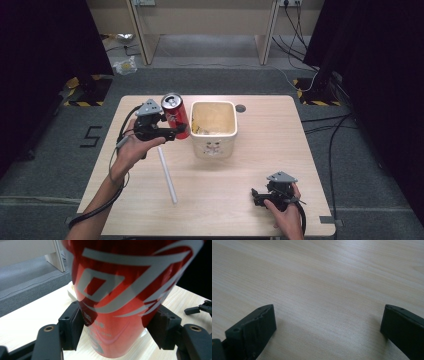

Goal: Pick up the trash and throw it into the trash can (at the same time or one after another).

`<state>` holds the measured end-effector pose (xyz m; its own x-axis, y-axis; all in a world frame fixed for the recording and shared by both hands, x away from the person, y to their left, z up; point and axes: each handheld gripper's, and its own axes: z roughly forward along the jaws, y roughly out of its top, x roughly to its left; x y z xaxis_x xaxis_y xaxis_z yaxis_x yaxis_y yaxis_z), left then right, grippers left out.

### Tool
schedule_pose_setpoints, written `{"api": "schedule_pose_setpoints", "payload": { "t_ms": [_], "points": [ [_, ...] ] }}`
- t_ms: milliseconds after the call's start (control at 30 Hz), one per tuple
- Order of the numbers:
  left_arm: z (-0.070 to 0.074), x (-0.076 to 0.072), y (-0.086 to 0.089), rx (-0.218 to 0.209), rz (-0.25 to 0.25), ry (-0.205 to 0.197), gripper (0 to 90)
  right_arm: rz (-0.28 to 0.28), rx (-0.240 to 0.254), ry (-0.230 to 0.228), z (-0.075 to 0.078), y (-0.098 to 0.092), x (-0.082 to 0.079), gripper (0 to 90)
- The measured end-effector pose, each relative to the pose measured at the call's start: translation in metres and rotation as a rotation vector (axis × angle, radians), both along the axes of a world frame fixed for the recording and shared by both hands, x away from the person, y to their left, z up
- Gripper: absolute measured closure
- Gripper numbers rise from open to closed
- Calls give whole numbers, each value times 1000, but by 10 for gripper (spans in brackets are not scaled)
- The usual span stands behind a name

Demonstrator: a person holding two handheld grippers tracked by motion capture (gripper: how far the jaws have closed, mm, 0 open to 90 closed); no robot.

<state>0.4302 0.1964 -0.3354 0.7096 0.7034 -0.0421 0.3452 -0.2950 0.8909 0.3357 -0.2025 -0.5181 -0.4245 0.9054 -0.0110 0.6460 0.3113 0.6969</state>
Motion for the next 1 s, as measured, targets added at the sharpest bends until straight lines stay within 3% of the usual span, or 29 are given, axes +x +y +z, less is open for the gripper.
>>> {"api": "schedule_pose_setpoints", "payload": {
  "t_ms": [400, 1000],
  "points": [
    [5, 18, -27, 13, -19, -5, 340, 3, 2, 1, 0, 0, 0, 2],
    [-6, 47, -60, 6, -31, 21, 338, 3, 3, 1, 0, 0, 0, 3]
  ]
}}
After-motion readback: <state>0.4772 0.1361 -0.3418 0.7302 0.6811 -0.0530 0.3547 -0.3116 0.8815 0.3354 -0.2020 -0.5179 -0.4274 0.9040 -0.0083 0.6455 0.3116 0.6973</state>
